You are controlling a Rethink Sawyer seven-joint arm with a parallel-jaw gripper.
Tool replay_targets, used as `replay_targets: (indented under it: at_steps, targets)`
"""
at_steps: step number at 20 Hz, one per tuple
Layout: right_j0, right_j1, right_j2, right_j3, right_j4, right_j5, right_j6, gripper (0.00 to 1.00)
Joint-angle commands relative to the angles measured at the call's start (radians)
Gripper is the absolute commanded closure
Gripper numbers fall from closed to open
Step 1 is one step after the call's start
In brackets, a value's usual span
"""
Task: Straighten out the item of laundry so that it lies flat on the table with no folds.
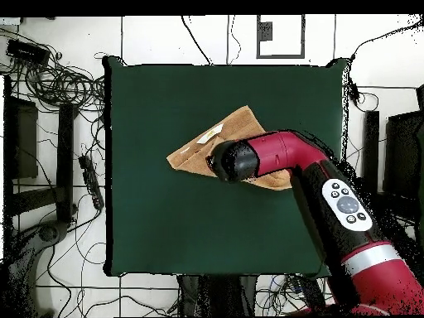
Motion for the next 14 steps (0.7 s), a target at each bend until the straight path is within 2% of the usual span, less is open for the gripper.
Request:
replay_targets:
  at_steps: [1,6,14]
  targets:
    - [0.015,0.109,0.109,0.008,-0.034,0.129,-0.397,0.00]
    - [0.034,0.122,0.063,-0.007,-0.039,0.095,-0.351,0.00]
    - [0.033,0.142,0.043,-0.017,-0.060,0.061,-0.337,0.00]
